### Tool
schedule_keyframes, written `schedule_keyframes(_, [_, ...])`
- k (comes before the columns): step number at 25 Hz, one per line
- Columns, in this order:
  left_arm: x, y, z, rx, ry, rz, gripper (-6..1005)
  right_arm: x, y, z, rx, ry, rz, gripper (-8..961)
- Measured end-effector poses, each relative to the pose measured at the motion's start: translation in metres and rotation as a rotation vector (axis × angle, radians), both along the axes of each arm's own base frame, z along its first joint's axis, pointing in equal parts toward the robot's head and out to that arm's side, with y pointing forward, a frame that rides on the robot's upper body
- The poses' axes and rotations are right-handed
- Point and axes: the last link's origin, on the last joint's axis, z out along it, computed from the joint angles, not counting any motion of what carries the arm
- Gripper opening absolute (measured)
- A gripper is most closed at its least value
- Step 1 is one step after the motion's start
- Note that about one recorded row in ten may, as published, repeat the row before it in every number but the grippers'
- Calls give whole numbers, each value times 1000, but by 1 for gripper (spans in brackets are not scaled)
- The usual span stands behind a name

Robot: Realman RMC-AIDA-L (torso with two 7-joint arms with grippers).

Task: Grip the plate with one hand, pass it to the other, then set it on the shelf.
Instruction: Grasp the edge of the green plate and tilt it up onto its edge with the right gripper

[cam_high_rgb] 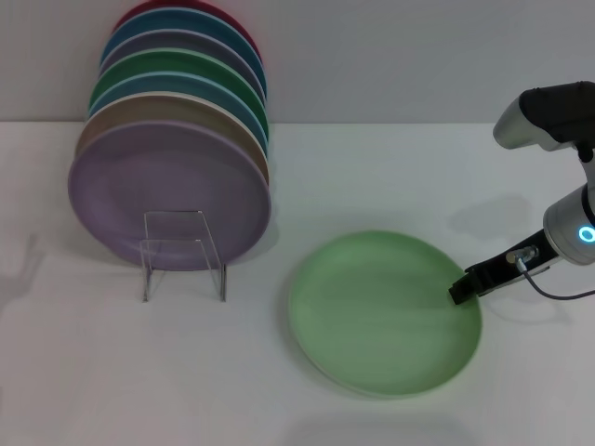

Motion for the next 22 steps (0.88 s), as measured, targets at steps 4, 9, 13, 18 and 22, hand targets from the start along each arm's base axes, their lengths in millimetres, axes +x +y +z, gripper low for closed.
schedule_keyframes(4, [0, 0, 0, 0, 0, -2, 832, 0, 0, -1, -7, -4, 3, 341])
schedule_keyframes(9, [1, 0, 0, 1, 0, -3, 832, 0, -1, -4, -18, -12, 7, 336])
schedule_keyframes(13, [1, 0, 0, 1, -1, -3, 832, -1, -2, -6, -24, -14, 10, 331])
schedule_keyframes(18, [1, 0, 0, 1, -1, -3, 832, 0, -2, -13, -34, -40, 25, 301])
schedule_keyframes(22, [1, 0, 0, 2, 0, -5, 832, -2, -1, -15, -31, -44, 31, 199])
